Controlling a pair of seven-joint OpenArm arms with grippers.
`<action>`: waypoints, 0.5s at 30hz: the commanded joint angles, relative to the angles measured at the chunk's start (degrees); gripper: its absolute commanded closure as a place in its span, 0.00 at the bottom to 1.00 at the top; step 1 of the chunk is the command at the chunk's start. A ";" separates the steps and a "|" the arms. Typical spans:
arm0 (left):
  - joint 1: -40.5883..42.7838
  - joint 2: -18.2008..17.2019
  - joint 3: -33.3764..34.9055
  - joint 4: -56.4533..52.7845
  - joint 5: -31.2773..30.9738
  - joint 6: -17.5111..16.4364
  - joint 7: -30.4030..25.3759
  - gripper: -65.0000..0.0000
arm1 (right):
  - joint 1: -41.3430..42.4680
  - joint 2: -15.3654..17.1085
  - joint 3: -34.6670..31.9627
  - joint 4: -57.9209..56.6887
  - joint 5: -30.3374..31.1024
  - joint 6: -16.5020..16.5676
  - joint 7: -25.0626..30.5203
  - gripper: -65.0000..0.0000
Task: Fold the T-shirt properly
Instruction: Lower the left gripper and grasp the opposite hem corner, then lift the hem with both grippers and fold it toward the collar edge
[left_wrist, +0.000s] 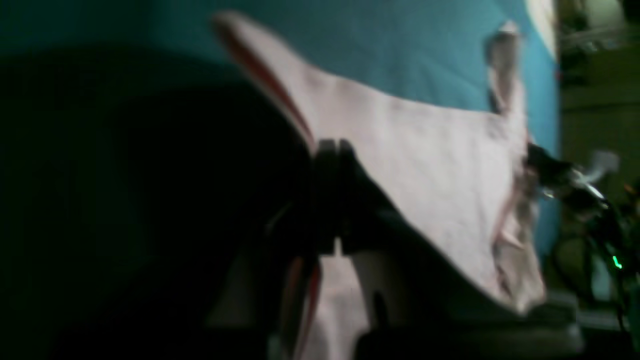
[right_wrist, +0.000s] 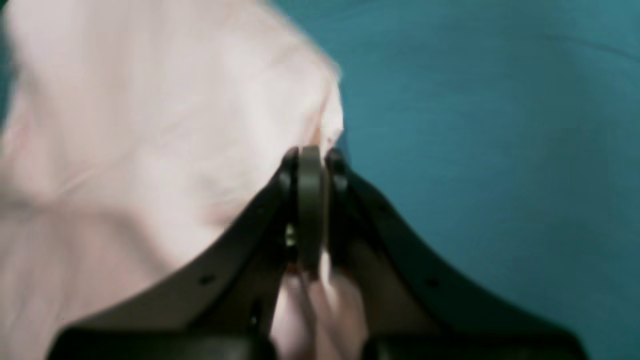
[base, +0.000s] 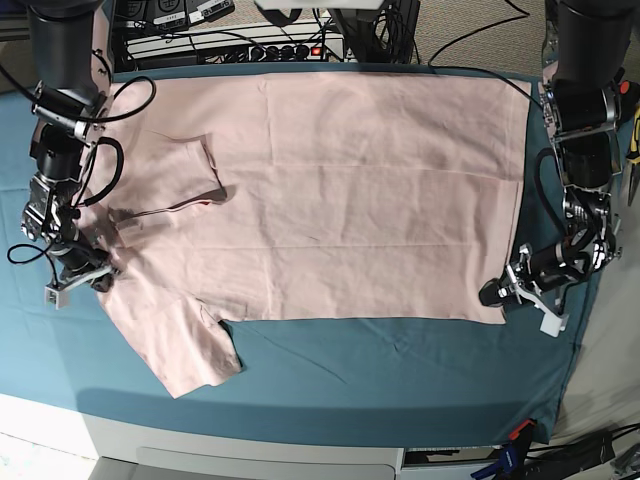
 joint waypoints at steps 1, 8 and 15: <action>-1.84 -1.14 -0.09 1.03 -3.26 -1.97 0.46 1.00 | 1.42 1.49 0.11 1.70 1.07 2.03 1.07 1.00; -0.70 -4.04 -0.09 1.03 -12.74 -4.95 7.08 1.00 | -4.57 4.55 0.11 11.58 2.71 2.24 0.85 1.00; 2.01 -6.82 -0.09 1.05 -21.90 -4.95 13.57 1.00 | -13.84 6.54 0.13 21.55 6.36 2.24 0.74 1.00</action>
